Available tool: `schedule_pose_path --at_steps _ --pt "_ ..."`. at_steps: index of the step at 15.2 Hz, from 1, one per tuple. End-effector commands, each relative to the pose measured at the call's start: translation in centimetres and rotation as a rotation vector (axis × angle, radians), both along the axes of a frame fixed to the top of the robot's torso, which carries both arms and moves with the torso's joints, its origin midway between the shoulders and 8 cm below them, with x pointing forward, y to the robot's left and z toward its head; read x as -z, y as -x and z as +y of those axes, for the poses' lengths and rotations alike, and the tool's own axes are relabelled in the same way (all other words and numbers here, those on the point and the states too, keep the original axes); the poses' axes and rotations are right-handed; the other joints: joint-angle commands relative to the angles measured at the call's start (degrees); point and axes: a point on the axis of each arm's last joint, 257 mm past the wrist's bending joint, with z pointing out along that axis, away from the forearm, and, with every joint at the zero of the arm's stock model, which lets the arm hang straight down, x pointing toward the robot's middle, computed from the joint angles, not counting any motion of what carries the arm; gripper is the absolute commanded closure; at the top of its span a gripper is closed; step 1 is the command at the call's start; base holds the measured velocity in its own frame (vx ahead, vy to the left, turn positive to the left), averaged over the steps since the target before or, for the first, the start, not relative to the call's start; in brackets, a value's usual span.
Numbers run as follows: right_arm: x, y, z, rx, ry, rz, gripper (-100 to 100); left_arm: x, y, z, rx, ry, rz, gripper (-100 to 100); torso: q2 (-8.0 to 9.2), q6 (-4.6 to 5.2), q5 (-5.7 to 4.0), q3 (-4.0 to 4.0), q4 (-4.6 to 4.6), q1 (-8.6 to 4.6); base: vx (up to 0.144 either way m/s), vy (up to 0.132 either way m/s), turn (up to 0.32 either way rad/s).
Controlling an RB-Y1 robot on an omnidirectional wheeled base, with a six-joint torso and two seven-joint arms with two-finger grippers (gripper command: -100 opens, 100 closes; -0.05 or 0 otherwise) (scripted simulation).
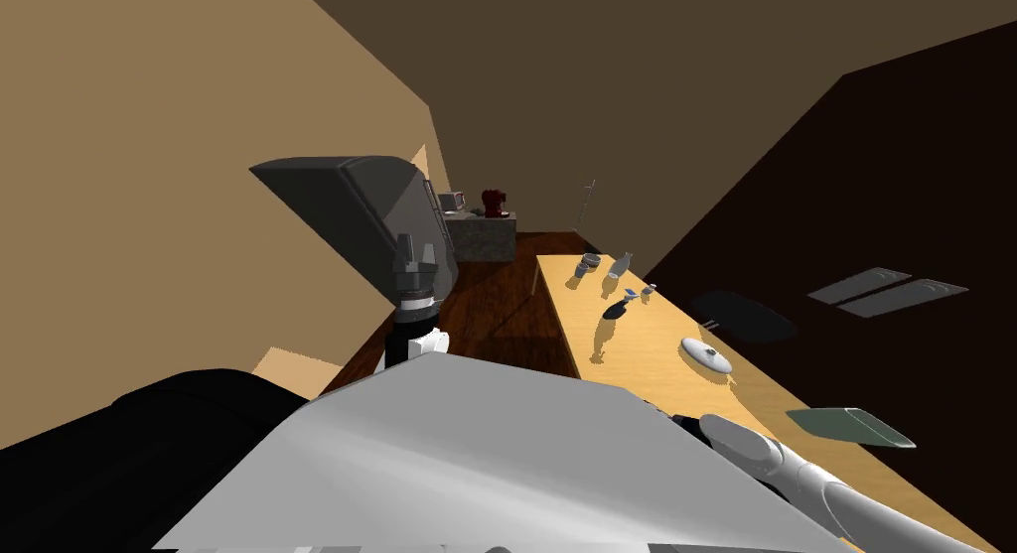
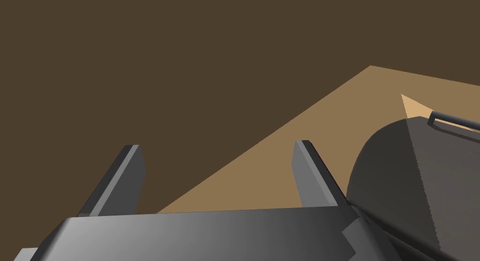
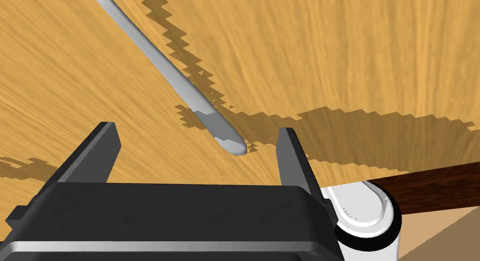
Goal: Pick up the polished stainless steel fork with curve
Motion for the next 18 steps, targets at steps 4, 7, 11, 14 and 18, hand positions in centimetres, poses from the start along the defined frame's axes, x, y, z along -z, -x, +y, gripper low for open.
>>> schedule_pose_path --at_steps 4,7,11,14,18 --pt "-0.1 2.2 -4.2 -0.064 0.102 0.046 -100 0.0 0.0 0.0 0.000 0.000 0.000 0 -0.03 -0.03 0.01 -0.01 0.00 0.02 0.012 -0.027 0.150" --pt "-0.3 4.6 -8.0 -0.137 0.194 0.098 -100 0.0 0.0 0.0 0.000 0.000 0.000 0 -0.04 -0.04 0.01 -0.02 0.00 0.03 0.018 -0.031 0.162" --pt "-0.3 5.9 -9.7 -0.178 0.236 0.127 -100 0.0 0.0 0.0 0.000 0.000 0.000 0 -0.06 -0.02 0.00 -0.03 -0.01 0.02 0.019 -0.032 0.119" --pt "0.2 5.9 -9.2 -0.188 0.222 0.122 -100 0.0 0.0 0.0 0.000 0.000 0.000 0 -0.03 0.00 0.01 -0.02 -0.01 0.13 0.016 -0.001 0.058" --pt "0.7 6.2 -9.2 -0.202 0.220 0.119 -100 0.0 0.0 0.0 0.000 0.000 0.000 0 -0.03 0.01 0.03 -0.02 -0.01 0.22 0.016 0.012 0.026"
